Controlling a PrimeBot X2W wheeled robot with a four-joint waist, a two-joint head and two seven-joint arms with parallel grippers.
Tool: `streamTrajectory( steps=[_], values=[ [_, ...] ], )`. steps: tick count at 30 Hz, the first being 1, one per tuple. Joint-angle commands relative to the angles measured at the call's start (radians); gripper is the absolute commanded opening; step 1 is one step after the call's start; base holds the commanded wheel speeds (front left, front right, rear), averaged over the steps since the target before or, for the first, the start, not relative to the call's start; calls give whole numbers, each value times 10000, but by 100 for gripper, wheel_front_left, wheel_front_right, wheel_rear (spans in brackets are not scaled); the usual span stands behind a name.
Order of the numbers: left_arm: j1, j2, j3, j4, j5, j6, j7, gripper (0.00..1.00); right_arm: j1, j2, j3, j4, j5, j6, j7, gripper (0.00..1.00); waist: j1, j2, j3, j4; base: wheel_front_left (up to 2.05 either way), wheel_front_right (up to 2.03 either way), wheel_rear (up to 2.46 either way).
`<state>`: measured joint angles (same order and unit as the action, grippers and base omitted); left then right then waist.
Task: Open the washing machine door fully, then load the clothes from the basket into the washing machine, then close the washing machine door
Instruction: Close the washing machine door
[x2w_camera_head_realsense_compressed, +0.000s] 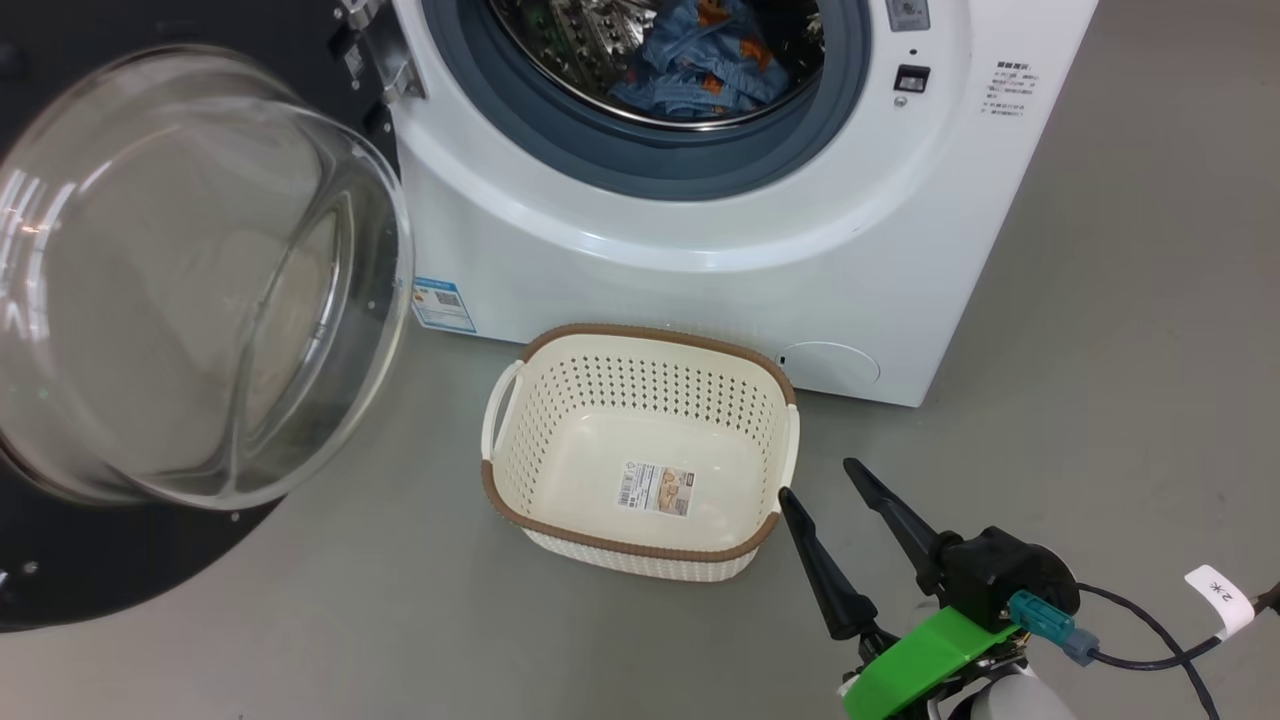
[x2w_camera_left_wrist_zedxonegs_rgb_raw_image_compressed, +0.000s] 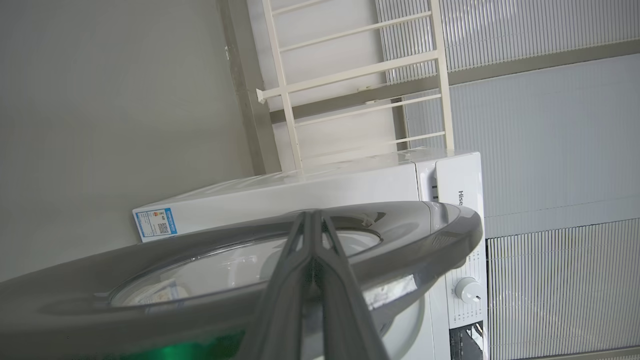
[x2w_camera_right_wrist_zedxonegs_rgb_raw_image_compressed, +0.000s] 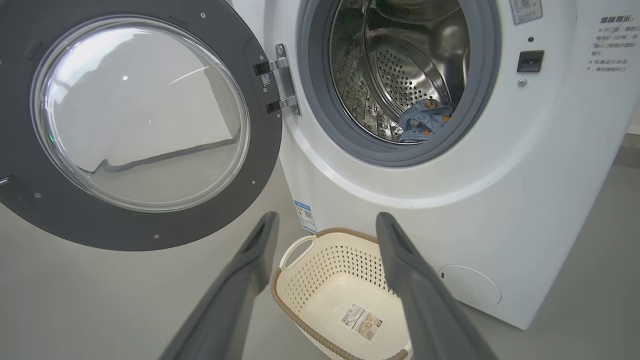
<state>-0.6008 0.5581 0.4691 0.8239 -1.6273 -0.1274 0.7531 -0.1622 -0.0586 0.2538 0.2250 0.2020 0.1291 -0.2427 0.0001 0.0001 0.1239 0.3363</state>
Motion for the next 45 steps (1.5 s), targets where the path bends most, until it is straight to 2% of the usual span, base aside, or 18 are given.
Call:
streamTrajectory(
  steps=[1, 12, 24, 36, 40, 45],
  values=[
    [115, 385, 59, -294, -92, -32, 274, 0, -17, 84, 267, -197, 125, 16, -68, 100, -1, -1, -54, 22, 0, 0, 0],
    [1078, -309, 117, -1542, -803, -32, 1972, 0, 199, 84, 345, -68, 373, 16, -124, 100, -1, -1, -441, 28, 0, 0, 0],
    [2610, -1699, 11, -4230, -1513, -19, 3212, 0, 398, 84, 349, -48, 593, 16, -167, 100, -1, -1, -584, -214, 0, 0, 0],
    [4346, -3527, -493, -7765, -1829, 322, 3396, 0, 422, 84, 355, -16, 707, 16, -186, 100, -1, -1, -549, -825, 0, 0, 0],
    [4748, -3955, -683, -8424, -1657, 421, 3229, 0, 452, 84, 335, -91, 779, 16, -188, 100, -1, -1, -584, -1163, 0, 0, 0],
    [4964, -4224, -923, -8709, -1381, 479, 3082, 0, 498, 84, 290, -170, 817, 16, -189, 100, -1, -1, -588, -1521, 0, 0, 0]
  ],
)
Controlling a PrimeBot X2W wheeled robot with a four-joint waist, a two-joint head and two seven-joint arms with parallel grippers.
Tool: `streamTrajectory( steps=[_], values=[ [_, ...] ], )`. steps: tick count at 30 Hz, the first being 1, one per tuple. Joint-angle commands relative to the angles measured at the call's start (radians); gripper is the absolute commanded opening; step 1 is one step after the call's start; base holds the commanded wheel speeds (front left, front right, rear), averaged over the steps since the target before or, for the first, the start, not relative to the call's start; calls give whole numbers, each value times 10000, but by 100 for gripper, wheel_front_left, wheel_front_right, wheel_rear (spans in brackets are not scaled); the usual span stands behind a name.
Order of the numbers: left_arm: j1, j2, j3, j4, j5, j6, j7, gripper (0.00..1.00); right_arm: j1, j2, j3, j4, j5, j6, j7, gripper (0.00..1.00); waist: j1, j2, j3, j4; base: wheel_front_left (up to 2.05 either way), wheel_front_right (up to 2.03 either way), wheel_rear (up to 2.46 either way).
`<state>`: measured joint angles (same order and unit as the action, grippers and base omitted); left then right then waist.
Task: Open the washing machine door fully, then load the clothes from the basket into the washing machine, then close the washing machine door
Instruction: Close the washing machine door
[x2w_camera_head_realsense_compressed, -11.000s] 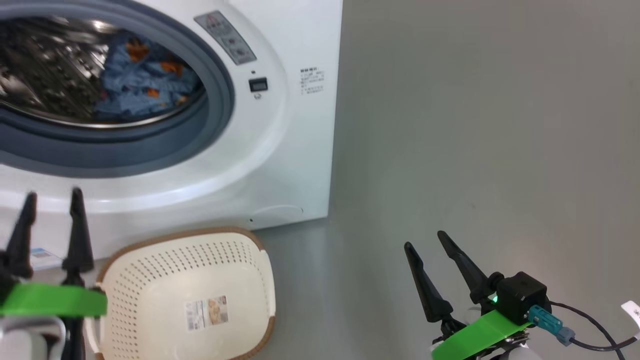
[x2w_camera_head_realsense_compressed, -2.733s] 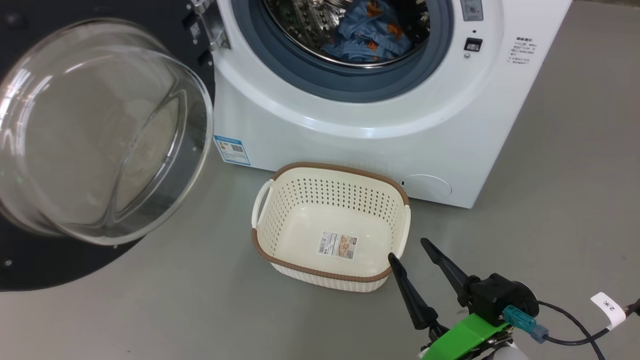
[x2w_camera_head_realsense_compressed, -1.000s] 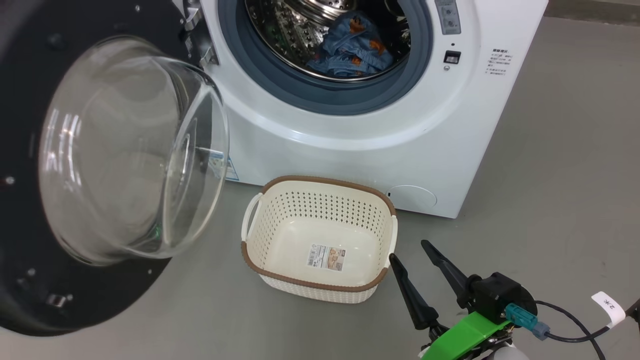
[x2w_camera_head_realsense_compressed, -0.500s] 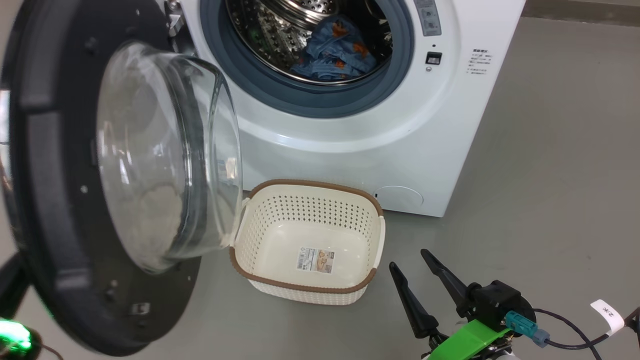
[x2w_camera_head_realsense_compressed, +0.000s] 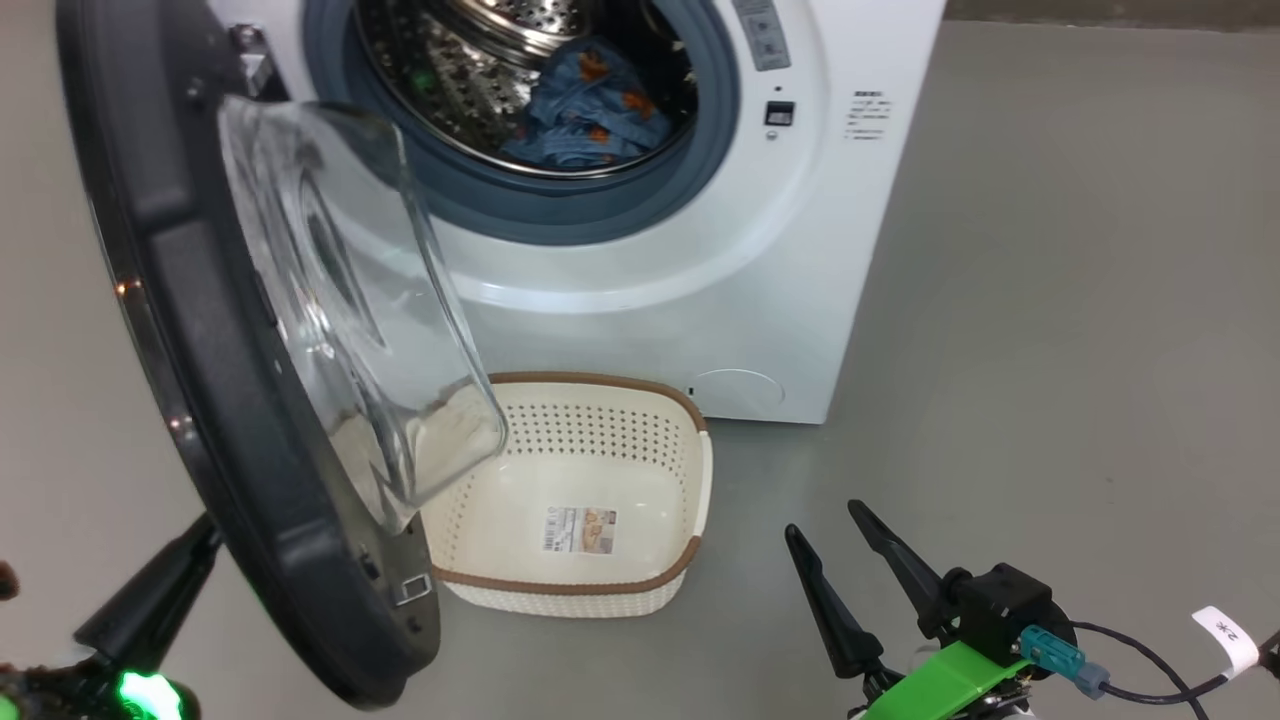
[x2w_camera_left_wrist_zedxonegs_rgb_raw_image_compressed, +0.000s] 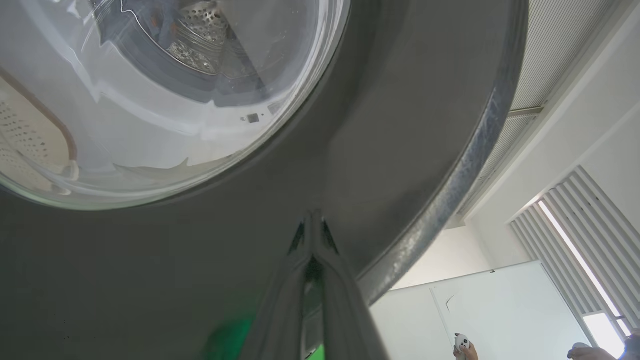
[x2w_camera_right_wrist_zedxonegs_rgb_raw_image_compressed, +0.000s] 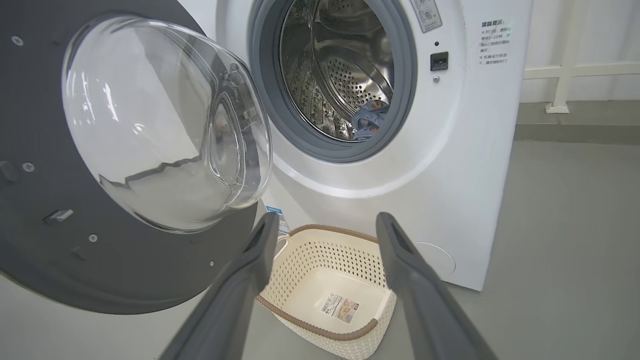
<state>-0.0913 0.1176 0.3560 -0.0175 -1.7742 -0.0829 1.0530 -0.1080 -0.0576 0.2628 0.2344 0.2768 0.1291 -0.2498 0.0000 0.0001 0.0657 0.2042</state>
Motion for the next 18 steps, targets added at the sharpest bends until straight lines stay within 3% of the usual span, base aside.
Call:
streamTrajectory(
  steps=[1, 18],
  values=[
    [-136, 108, 163, -329, 139, 30, 15, 0, -36, 74, 191, -285, 78, 16, -118, 100, 0, -1, -4, -293, 0, 0, 0],
    [-919, -607, -760, 67, 545, -322, -1527, 0, 162, 74, 67, -589, 109, 16, -119, 100, 0, -1, 169, -2233, 0, 0, 0]
  ],
)
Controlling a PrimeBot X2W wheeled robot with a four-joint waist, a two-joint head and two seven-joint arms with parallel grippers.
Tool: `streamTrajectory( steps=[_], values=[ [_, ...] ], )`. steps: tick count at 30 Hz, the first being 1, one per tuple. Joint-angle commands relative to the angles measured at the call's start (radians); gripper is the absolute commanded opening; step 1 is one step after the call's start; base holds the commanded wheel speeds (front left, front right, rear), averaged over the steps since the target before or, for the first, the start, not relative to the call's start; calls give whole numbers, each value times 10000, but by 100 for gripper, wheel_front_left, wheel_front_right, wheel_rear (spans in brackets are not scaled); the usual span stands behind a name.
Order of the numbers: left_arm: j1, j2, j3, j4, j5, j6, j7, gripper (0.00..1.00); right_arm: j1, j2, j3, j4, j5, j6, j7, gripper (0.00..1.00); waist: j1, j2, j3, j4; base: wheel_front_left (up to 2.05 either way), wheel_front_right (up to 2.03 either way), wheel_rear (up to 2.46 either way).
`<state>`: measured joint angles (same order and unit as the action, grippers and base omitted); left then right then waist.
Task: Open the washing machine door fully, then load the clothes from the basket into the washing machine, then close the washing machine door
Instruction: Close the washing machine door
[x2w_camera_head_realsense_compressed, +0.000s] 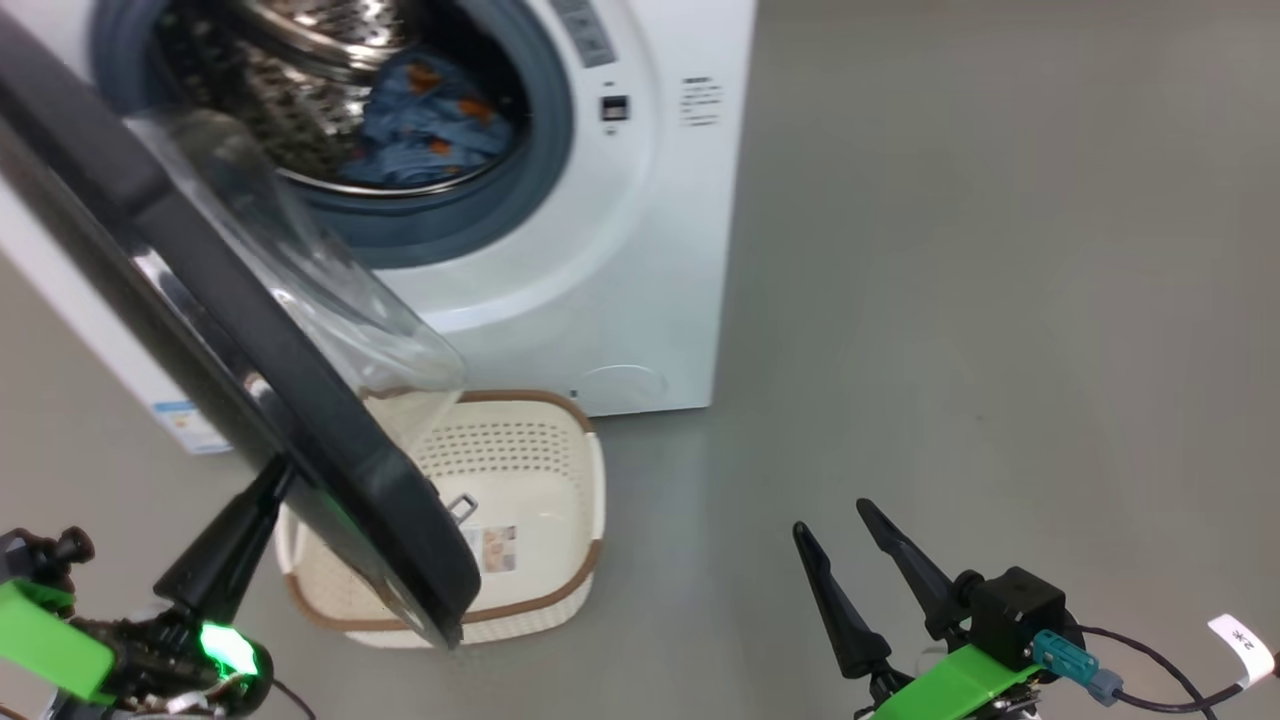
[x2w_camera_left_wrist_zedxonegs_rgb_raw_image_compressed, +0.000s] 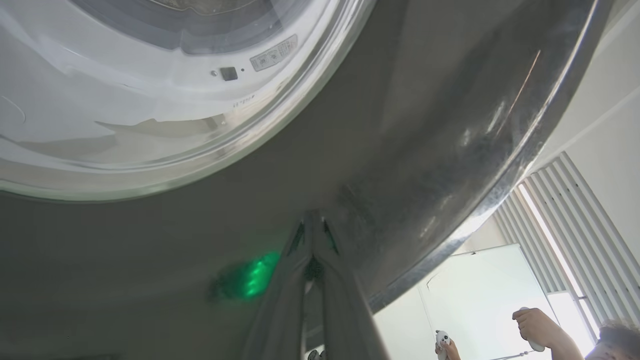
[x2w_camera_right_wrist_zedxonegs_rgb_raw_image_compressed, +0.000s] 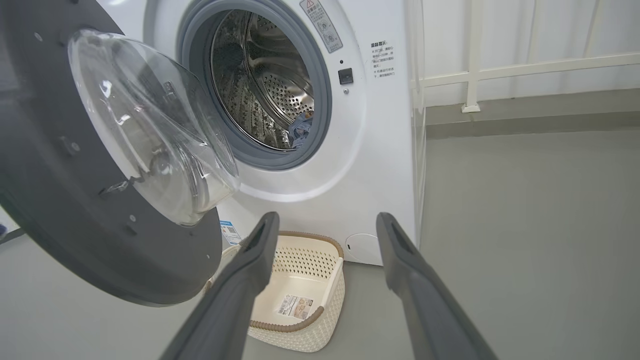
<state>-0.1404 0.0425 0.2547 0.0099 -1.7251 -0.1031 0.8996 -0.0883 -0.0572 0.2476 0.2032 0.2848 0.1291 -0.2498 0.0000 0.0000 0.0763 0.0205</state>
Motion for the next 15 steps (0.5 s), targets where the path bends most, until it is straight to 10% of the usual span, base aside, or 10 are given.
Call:
streamTrajectory(
  steps=[1, 15],
  values=[
    [-481, 135, 215, -132, 77, -145, -87, 0, -25, 70, 215, -292, 25, 16, -119, 100, 0, 0, 68, -514, 0, 0, 0],
    [-1513, 84, -93, 794, 532, -272, -1731, 0, 141, 70, 162, -439, 90, 16, -120, 100, 0, 0, 29, -1561, 0, 0, 0]
  ],
)
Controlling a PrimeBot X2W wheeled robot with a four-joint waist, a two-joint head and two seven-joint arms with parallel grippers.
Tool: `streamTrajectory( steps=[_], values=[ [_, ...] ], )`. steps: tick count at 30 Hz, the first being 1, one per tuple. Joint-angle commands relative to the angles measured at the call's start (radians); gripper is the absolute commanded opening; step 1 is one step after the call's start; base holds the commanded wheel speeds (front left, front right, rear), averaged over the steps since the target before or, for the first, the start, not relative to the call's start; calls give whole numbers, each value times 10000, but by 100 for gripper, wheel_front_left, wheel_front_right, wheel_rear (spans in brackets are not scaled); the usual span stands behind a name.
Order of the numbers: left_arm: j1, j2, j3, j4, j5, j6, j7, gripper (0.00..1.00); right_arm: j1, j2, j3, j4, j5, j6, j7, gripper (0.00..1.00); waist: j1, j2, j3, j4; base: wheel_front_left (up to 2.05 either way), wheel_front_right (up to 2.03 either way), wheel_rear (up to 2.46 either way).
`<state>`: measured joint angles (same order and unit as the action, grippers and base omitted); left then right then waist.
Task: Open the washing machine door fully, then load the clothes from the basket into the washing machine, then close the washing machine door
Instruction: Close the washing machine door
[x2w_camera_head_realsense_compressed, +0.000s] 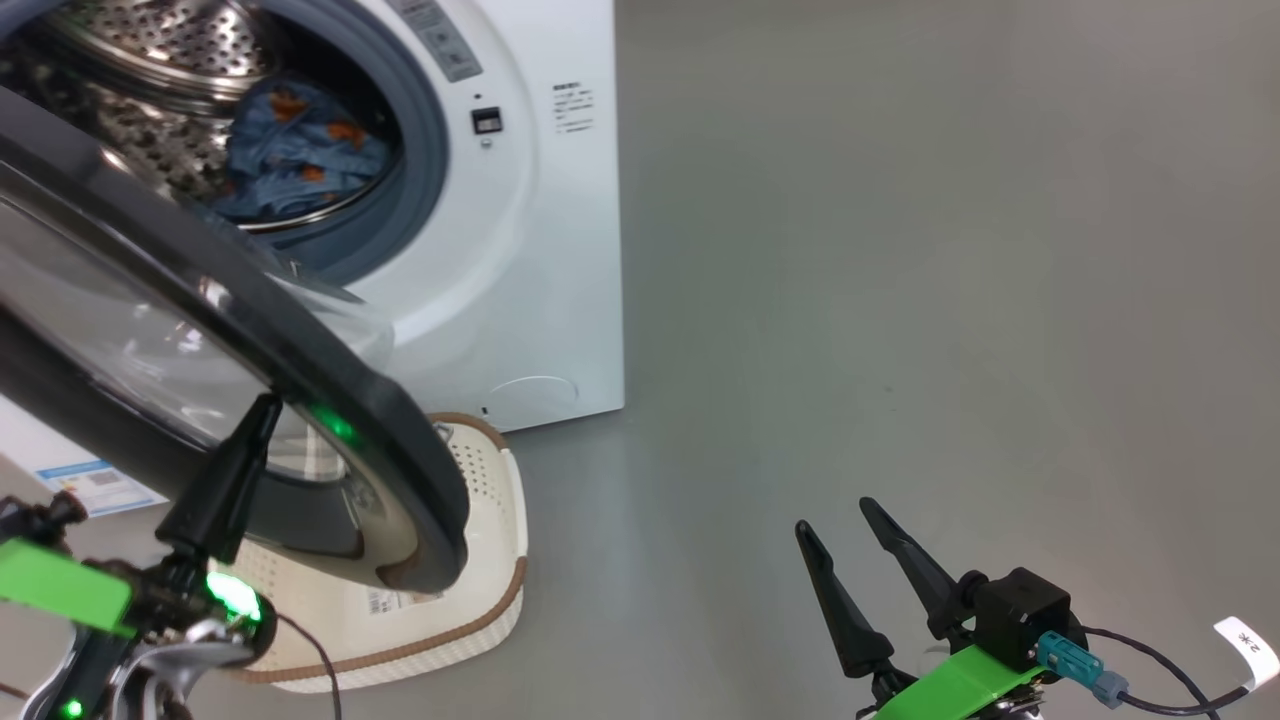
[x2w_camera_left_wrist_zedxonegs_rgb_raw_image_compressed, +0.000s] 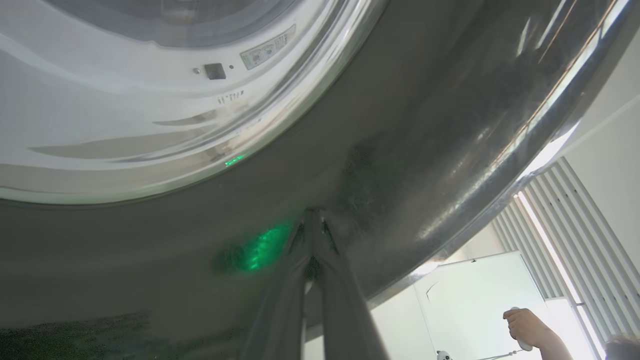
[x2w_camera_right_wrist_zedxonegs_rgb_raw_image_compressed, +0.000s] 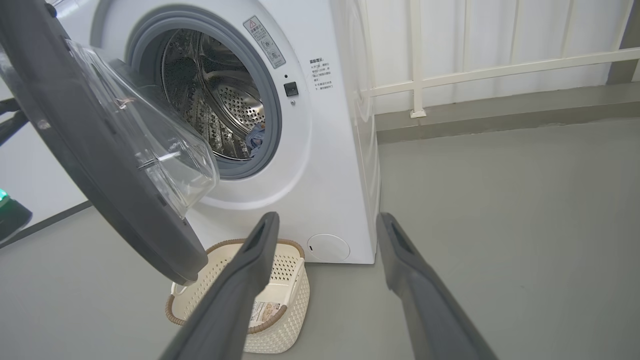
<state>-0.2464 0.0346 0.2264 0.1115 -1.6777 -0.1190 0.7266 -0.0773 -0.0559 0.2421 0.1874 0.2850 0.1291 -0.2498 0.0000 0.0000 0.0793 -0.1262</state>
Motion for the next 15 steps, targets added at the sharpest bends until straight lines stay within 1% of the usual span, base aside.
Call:
streamTrajectory(
  steps=[1, 7, 15],
  values=[
    [-522, 162, 154, -178, 111, -113, -109, 0, 33, 57, 225, -290, 91, 16, -120, 100, 0, 0, -2, -141, 0, 0, 0],
    [-895, 159, -22, 172, 215, -115, -724, 0, 56, 57, 237, -327, 83, 16, -120, 100, 0, 0, 20, -388, 0, 0, 0],
    [-1160, 158, -95, 519, 335, -116, -1250, 0, 81, 57, 251, -313, 80, 16, -120, 100, 0, 0, -11, -611, 0, 0, 0]
  ],
)
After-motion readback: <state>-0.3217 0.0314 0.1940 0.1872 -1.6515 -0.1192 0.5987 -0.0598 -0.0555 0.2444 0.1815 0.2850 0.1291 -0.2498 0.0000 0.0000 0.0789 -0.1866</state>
